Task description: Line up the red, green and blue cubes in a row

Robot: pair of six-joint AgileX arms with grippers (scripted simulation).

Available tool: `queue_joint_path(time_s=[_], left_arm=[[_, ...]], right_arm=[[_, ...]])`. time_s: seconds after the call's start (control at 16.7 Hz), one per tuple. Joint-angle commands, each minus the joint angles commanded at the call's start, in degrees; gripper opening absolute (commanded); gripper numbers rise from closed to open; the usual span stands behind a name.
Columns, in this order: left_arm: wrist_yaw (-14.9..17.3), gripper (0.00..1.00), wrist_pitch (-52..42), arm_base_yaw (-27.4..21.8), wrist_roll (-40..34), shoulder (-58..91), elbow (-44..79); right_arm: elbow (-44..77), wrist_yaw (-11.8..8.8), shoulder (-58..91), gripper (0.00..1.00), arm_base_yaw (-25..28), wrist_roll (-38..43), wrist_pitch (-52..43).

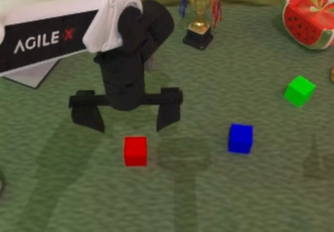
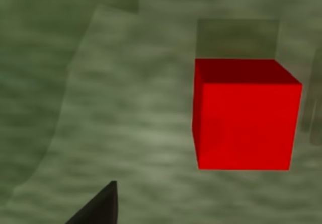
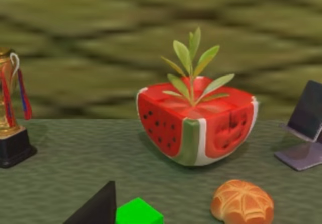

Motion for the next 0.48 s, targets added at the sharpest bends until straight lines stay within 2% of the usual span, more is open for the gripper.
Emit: queue_joint_path(time_s=[0.24,0.48], left_arm=[[-0.1,1.00,1.0,0.4,0.0,-1.3,-1.5],[-0.6,1.00,6.2,4.8,0.4,-10.8,-9.4]], right_arm=[[1.7,-0.1,1.7,1.00,0.2,-0.6,-1.2],[12.3,-0.1,12.3,1.00,0.9,-3.8,-8.1]])
